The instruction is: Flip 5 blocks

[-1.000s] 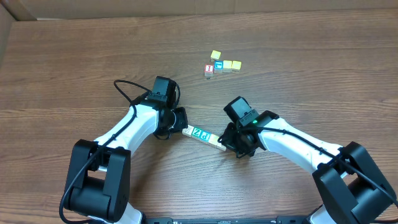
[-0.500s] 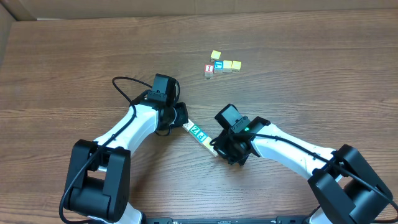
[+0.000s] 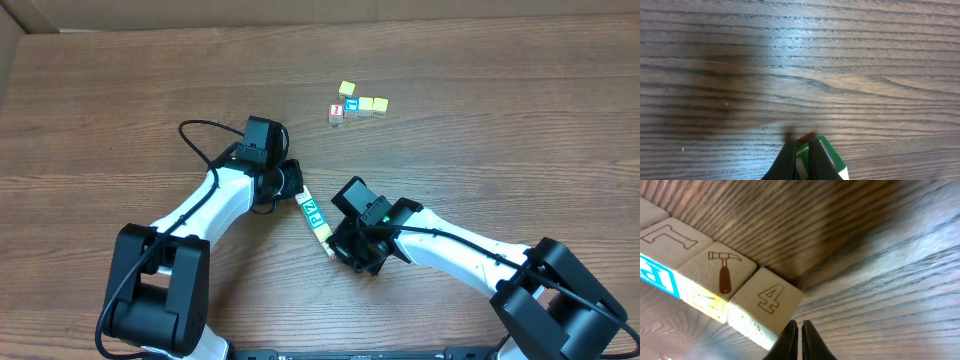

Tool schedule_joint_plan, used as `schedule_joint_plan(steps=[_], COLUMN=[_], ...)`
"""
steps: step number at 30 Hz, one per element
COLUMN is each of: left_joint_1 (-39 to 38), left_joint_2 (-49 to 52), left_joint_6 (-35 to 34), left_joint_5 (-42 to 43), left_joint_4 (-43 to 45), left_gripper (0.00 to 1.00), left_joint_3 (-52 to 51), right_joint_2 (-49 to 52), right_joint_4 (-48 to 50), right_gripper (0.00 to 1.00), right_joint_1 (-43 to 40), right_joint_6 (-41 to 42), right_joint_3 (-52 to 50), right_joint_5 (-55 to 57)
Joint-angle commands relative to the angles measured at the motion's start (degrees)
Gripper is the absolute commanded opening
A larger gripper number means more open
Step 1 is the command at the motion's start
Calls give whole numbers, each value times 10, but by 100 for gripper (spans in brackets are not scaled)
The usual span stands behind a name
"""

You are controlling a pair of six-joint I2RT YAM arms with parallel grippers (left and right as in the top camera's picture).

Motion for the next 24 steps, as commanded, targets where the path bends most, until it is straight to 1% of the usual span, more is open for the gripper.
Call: schedule_joint_plan(steps=[1,6,9,13,16,17,21,24], left_joint_1=[-10,-10,-10,-5,3,10,26,37], left_joint_2=[23,34,34,33,33,33,33,33], left_joint_6=[0,0,0,1,1,1,17,23], left_joint_5=[43,43,43,37,10,-8,-31,-45], left_joint_4=[-7,-3,-3,-7,-31,-49,-103,-147], left_gripper=[4,4,4,4,4,4,4,4], left_joint_3=[-3,-3,-2,4,24,43,105,158], right_joint_2=[1,1,0,-1,-6,-9,-12,-12], right_joint_4=[22,21,19,20,18,15,-17,-57], right_gripper=[8,8,4,4,4,6,10,17], right_joint_1=[4,6,6,5,-2,-6,-16,-26], right_joint_6=[14,14,13,4,-54,-91,-174,-261], right_joint_3=[10,10,10,13,21,29,60,90], right_joint_5=[8,8,8,8,8,8,13,12])
